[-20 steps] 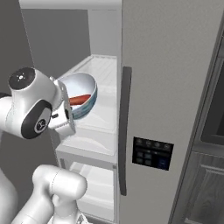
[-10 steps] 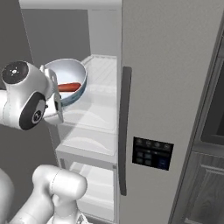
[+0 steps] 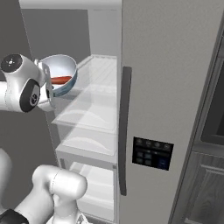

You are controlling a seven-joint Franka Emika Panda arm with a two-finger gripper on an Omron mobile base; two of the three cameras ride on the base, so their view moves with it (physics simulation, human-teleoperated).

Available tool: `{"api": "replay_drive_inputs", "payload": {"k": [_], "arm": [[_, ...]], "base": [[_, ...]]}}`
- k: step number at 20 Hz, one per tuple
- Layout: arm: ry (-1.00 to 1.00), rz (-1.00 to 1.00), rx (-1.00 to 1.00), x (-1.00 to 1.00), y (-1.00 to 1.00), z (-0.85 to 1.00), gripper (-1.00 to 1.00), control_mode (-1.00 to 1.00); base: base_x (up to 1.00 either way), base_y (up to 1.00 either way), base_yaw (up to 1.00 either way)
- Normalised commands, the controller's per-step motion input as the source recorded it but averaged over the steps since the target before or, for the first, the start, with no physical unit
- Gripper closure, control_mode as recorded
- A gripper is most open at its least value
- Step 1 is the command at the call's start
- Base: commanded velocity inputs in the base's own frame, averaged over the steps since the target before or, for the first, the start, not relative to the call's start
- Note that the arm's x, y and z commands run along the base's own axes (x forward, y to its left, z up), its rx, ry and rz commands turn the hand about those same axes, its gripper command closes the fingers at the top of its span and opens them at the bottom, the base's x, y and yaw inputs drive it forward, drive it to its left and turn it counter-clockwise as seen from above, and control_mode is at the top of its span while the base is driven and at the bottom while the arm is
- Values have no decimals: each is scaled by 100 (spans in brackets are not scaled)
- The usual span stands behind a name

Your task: Move the glass cup from next to the sink to the open cabinet. Then, move the bowl with the carrot to the fridge to clear the area for faucet cleaning.

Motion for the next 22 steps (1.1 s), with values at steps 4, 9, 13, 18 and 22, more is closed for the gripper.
{"api": "replay_drive_inputs", "payload": {"k": [4, 9, 13, 18, 22], "arm": [[1, 0, 0, 84, 0, 0, 100, -100], [3, 0, 1, 86, 0, 0, 100, -100], [23, 0, 0, 99, 0, 0, 100, -100], [18, 0, 0, 93, 0, -5, 100, -100], [3, 0, 0, 36, 0, -41, 100, -100]], "base": [[0, 0, 0], [0, 0, 0], [0, 0, 0], [0, 0, 0], [0, 0, 0]]}}
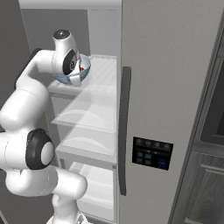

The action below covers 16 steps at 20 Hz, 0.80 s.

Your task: Move the glass cup from next to the sink to the open cabinet. Then, move the bowl with the carrot to the fridge to clear the area for faucet cleaning.

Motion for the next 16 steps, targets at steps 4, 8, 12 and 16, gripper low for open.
{"api": "replay_drive_inputs", "payload": {"k": [4, 8, 12, 16], "arm": [[0, 0, 3, 0, 0, -6, 100, -100], [-8, -15, 4, 0, -7, 5, 100, -100], [-7, -27, 2, 21, -10, 1, 100, -100], [1, -19, 0, 54, 0, 0, 100, -100]], "base": [[0, 0, 0], [0, 0, 0], [0, 0, 0], [0, 0, 0]]}}
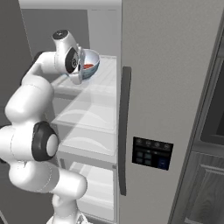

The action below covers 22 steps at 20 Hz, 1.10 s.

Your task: Move the glass cup from next to the sink to the open cabinet. Then, move the bowl with the carrot to the fridge to clear the area for faucet cleaning.

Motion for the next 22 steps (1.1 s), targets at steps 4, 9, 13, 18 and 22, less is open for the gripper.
{"api": "replay_drive_inputs", "payload": {"k": [4, 9, 13, 18, 22], "arm": [[4, -8, 0, 85, 0, 0, -100, -100], [0, 0, 0, 18, -2, 0, -100, -100], [-2, 0, 0, -66, -3, 0, -100, -100], [-12, 0, 2, -100, -13, -25, -100, -100], [-11, -2, 2, -100, -24, -93, -100, -100]], "base": [[0, 0, 0], [0, 0, 0], [0, 0, 0], [0, 0, 0], [0, 0, 0]]}}
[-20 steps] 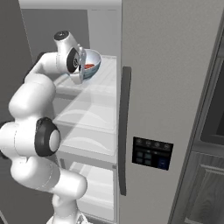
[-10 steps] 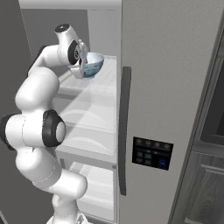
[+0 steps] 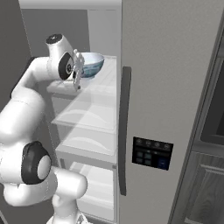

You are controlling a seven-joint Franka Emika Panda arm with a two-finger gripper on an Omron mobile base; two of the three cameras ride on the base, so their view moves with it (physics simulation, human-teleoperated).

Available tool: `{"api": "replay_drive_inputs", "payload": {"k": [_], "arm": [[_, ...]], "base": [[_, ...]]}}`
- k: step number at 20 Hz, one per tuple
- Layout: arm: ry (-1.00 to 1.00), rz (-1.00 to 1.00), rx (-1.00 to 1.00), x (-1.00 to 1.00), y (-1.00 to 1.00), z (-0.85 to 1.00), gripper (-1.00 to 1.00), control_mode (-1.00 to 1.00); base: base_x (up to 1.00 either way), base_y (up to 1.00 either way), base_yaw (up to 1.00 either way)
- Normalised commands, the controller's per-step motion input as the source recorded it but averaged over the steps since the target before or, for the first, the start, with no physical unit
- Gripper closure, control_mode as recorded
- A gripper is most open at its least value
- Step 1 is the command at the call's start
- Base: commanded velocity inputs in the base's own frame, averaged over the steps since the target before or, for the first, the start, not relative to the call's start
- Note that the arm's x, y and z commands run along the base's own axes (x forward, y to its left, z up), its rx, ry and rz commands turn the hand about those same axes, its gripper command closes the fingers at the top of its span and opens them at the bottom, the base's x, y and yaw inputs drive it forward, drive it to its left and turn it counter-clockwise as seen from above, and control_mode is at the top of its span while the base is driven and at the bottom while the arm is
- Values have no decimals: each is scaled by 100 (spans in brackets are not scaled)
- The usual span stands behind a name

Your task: Move the glass cup from next to the sink to the open cabinet. Then, move the bowl with the carrot to the fridge to clear the area for faucet cleaning.

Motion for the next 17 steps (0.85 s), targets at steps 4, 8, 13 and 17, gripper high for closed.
{"api": "replay_drive_inputs", "payload": {"k": [4, 8, 13, 17], "arm": [[-13, -3, 3, -100, -37, -100, -100, -100], [-18, -3, 3, -100, -40, -100, -100, -100], [-22, -5, 3, -100, -38, -100, -100, -100], [-21, -5, 3, -100, -36, -100, -100, -100]], "base": [[0, 0, 0], [0, 0, 0], [0, 0, 0], [0, 0, 0]]}}
